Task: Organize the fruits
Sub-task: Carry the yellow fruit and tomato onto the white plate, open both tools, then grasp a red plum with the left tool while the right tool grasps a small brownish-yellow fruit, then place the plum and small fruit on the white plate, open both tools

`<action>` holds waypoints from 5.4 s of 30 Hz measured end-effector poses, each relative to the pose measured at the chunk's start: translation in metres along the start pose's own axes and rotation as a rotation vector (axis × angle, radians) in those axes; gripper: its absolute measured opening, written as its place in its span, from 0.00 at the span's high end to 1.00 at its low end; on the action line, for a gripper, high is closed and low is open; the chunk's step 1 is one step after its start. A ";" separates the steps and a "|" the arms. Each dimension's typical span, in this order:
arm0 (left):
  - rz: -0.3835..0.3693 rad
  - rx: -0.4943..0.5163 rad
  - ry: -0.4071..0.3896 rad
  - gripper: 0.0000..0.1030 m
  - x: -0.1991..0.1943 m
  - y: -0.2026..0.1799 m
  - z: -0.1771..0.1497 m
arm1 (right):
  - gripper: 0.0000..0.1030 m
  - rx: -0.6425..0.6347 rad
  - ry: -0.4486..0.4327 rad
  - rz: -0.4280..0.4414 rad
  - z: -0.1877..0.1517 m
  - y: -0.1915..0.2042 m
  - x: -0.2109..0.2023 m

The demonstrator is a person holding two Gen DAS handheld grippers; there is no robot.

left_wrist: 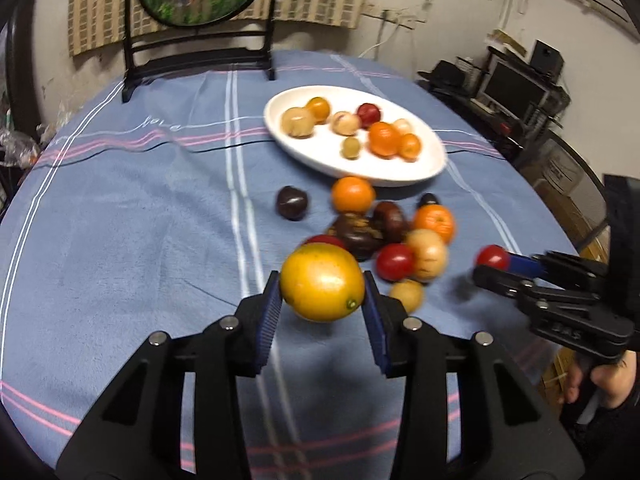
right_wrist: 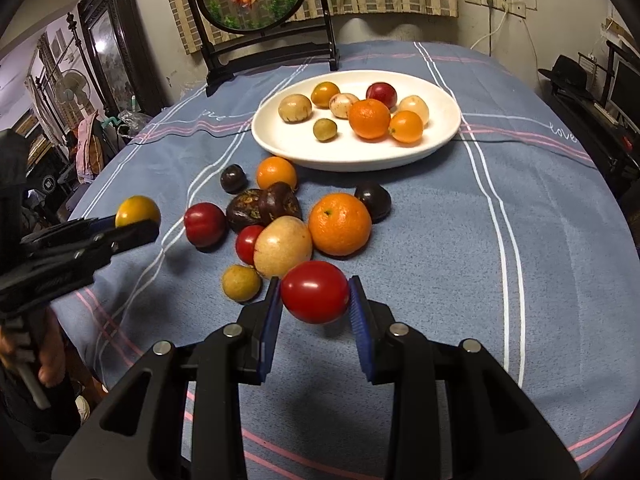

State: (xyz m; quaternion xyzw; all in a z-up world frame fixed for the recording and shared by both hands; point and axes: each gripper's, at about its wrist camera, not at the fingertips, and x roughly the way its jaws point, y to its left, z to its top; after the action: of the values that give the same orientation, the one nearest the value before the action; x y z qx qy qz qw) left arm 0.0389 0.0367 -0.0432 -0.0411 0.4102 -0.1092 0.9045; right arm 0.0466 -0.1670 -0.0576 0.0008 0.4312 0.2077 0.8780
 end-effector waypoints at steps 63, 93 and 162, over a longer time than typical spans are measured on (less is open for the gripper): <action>0.170 -0.084 -0.037 0.10 -0.001 0.015 0.038 | 0.12 -0.069 -0.019 -0.034 0.033 0.022 -0.010; 0.161 -0.122 0.003 0.10 0.001 0.044 0.006 | 0.72 -0.058 0.092 0.044 -0.006 0.050 0.039; 0.142 0.029 0.064 0.60 0.154 -0.020 0.186 | 0.72 -0.059 -0.037 -0.122 0.176 -0.064 0.110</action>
State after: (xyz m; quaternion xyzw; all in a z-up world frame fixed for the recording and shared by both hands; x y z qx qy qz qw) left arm 0.2741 -0.0216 -0.0299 0.0047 0.4394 -0.0520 0.8968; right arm 0.2622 -0.1538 -0.0419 -0.0475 0.4076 0.1664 0.8966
